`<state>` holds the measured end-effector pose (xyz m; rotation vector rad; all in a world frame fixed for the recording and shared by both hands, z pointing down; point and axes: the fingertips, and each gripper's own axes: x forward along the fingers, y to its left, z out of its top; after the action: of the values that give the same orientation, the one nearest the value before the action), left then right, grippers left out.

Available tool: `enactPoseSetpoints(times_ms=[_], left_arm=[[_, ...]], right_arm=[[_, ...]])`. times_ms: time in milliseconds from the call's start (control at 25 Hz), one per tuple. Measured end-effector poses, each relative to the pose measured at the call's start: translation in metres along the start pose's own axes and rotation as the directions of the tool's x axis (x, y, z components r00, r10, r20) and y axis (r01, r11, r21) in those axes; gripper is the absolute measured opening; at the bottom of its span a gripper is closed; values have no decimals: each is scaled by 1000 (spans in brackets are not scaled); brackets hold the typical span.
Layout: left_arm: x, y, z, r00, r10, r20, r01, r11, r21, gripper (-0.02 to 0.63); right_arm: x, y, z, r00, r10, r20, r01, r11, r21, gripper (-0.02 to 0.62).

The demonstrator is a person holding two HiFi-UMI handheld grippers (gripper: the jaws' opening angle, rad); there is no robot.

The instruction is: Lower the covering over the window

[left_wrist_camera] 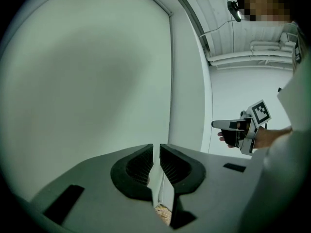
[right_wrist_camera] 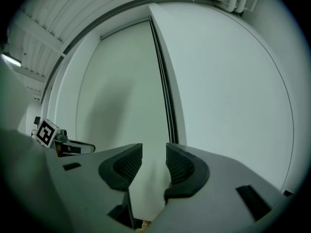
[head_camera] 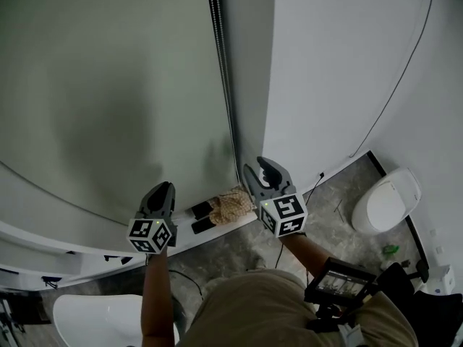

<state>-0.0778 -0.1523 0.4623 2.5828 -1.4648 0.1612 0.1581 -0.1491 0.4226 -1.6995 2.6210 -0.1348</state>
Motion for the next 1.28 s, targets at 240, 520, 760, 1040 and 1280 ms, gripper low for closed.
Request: enactPoseSetpoints(times_ms=[240, 520, 760, 1040, 1280], left_arm=[[11, -23, -12, 999, 40, -9, -40, 999, -22, 56], [-10, -30, -24, 996, 95, -3, -95, 994, -60, 56], [-26, -47, -38, 996, 90, -13, -90, 994, -57, 51], [-114, -45, -41, 999, 44, 13, -43, 998, -55, 51], [-220, -68, -55, 999, 2, 34, -1, 999, -51, 51]], right_arm=[[-2, -14, -10, 998, 58, -33, -58, 998, 3, 156], [-13, -9, -23, 995, 81, -61, -80, 997, 17, 156], [-30, 2, -36, 994, 79, -75, -77, 997, 27, 156], [-76, 79, -26, 998, 32, -52, -31, 999, 18, 156], [-150, 155, -27, 998, 15, -57, -15, 1000, -3, 156]])
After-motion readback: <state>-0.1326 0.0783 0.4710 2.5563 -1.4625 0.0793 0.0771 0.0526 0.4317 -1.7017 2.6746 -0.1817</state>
